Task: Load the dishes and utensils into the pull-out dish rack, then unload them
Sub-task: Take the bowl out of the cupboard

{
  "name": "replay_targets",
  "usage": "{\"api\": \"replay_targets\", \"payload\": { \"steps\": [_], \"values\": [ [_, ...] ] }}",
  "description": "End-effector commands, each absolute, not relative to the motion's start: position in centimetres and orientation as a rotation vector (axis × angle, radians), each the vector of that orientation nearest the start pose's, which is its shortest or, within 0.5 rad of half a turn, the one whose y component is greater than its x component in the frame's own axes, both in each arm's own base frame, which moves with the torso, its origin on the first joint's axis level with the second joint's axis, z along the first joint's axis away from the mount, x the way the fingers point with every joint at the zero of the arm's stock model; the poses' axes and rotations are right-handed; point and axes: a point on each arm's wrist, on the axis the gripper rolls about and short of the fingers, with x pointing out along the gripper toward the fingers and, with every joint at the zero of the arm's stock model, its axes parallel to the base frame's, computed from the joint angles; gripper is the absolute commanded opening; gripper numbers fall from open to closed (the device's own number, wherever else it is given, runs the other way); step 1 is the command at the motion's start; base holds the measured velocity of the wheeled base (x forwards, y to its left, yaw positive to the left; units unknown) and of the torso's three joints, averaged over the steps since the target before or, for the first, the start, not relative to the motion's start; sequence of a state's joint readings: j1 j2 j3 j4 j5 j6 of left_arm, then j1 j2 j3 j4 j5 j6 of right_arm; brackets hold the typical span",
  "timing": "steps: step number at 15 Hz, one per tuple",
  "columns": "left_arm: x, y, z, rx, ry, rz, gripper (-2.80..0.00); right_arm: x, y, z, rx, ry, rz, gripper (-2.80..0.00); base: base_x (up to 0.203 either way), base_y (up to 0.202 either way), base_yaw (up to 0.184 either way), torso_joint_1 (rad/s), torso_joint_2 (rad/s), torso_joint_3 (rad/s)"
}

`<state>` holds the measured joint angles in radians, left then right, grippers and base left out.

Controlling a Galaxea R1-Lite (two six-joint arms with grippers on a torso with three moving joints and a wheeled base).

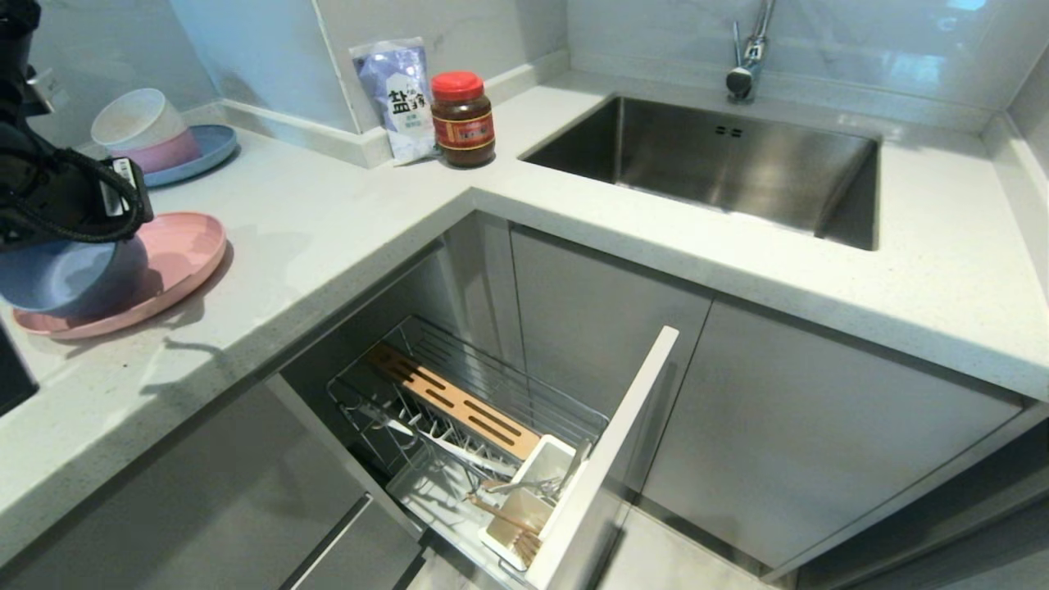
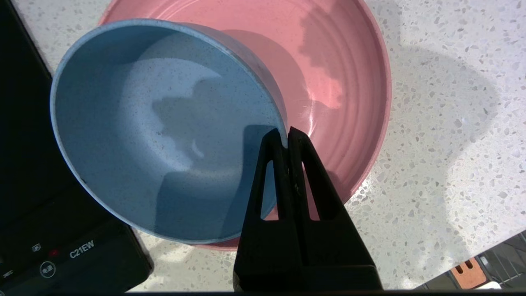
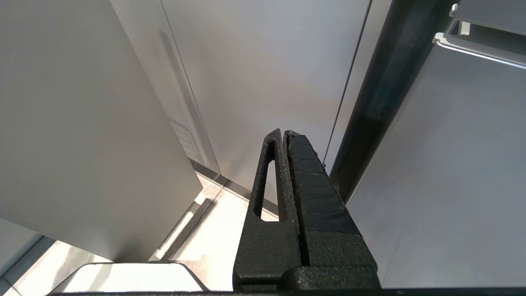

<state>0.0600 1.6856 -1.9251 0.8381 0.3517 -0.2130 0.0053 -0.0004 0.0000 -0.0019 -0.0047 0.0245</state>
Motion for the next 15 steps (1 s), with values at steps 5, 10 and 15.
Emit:
{"api": "replay_targets", "payload": {
  "steps": [5,10,15],
  "values": [
    [27.61,2.57,34.97,-0.097,0.577,0.467,-2.80,-2.30,-0.02,7.53,0.025,-0.006,0.001,-2.80,0.000,0.000,0.000,0.000,0.00,0.000],
    [27.56,2.57,35.01,-0.096,0.576,0.470,0.00,-2.30,-0.02,7.51,0.025,-0.005,0.002,-2.80,0.000,0.000,0.000,0.000,0.00,0.000],
    [26.86,2.56,35.57,-0.101,0.553,0.473,0.00,-2.30,-0.02,7.52,0.025,-0.005,0.000,-2.80,0.000,0.000,0.000,0.000,0.00,0.000]
  ]
}}
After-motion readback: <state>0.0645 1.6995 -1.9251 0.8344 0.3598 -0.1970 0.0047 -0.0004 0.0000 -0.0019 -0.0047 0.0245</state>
